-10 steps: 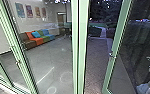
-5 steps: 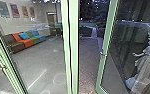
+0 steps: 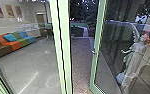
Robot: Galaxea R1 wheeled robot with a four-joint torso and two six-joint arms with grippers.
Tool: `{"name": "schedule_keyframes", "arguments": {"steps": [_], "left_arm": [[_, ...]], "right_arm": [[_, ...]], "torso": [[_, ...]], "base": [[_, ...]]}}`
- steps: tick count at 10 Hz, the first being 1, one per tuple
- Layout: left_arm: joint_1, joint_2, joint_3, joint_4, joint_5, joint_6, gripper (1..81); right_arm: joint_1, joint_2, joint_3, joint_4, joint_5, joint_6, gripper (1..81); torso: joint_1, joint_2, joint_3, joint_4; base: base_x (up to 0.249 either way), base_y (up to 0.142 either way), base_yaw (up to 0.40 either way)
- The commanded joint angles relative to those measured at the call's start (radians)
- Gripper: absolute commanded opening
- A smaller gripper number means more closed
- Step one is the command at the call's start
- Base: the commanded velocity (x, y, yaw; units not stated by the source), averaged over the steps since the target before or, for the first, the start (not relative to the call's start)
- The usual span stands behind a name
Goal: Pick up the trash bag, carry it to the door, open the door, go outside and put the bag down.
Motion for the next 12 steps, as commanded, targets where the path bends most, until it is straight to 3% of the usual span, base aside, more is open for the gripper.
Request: {"name": "schedule_keyframes", "arguments": {"steps": [1, 12], "left_arm": [[-0.051, -0.005, 0.005, -0.004, 0.063, 0.008, 1.0], [-0.051, -0.002, 0.005, 0.006, 0.061, 0.008, 1.0]], "right_arm": [[0.062, 0.006, 0.011, -0.012, -0.036, -0.01, 81.1], [0.06, 0.037, -0.038, -0.012, -0.036, -0.033, 81.1]], "torso": [[0.0, 0.0, 0.0, 0.0], [-0.002, 0.0, 0.0, 0.0]], "base": [[0.0, 0.0, -0.183], [-0.014, 0.0, -0.012]]}}
